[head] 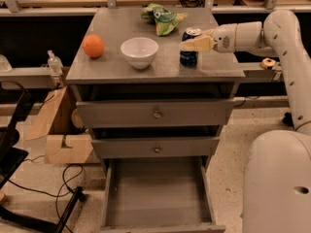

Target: Pick pepsi can from bottom drawer and place on counter

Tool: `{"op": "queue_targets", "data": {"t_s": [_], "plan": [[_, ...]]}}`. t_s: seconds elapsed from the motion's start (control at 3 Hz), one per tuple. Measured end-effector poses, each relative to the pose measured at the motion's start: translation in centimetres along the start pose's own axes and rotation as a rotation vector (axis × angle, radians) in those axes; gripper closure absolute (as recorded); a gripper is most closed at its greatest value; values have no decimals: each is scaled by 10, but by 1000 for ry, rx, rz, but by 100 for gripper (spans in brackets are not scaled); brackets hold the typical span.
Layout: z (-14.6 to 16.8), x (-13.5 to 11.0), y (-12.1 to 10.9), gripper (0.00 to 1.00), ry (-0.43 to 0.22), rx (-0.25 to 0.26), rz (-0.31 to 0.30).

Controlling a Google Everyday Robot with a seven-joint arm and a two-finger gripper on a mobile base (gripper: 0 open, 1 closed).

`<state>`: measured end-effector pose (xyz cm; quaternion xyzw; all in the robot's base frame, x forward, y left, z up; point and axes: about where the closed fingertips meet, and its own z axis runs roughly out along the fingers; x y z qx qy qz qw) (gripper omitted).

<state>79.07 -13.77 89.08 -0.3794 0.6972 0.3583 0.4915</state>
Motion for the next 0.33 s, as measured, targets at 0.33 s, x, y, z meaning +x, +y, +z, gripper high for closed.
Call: {"op": "queue_targets", "data": {"t_s": [0.33], "plan": [[2, 0, 0, 0, 1, -3, 1]]}}
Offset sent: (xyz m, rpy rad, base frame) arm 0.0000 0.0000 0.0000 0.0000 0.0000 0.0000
